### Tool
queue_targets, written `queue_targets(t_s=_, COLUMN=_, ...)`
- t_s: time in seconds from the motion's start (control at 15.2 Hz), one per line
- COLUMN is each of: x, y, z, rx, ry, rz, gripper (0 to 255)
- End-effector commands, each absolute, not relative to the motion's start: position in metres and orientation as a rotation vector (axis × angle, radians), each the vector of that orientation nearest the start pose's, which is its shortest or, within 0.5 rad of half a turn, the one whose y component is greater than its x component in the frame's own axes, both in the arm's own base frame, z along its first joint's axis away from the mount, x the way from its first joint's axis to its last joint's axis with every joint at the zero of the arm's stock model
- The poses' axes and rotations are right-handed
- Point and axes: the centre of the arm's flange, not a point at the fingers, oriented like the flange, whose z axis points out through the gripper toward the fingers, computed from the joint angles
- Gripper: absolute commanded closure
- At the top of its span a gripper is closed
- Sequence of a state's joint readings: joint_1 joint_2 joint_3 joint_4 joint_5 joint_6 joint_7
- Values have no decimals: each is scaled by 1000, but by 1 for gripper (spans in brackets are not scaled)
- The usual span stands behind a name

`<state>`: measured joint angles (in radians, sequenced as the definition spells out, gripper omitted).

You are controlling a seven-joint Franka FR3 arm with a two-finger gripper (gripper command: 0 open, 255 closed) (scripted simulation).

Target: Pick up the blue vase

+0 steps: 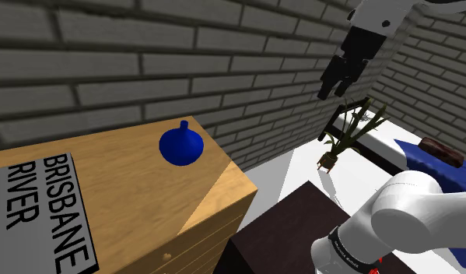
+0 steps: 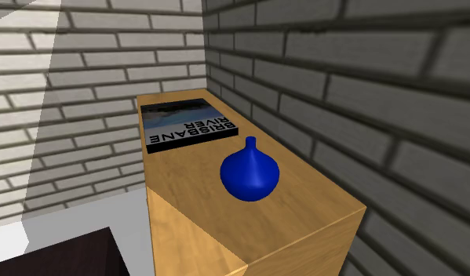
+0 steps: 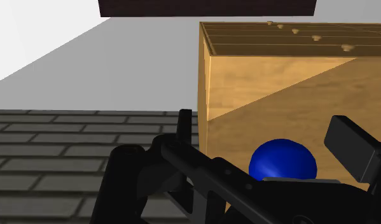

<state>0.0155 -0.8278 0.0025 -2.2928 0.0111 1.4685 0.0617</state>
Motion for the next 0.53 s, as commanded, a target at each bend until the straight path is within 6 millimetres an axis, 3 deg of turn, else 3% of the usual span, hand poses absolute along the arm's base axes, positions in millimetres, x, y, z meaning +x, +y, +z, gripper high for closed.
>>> queue_targets(t_s=0.0, x=285, y=7, z=623, rx=-3132, ry=68, rz=-5, gripper=0)
queue_targets(t_s=0.46, x=352, y=48, z=576, rx=-3133, ry=87, rz=-6, gripper=0)
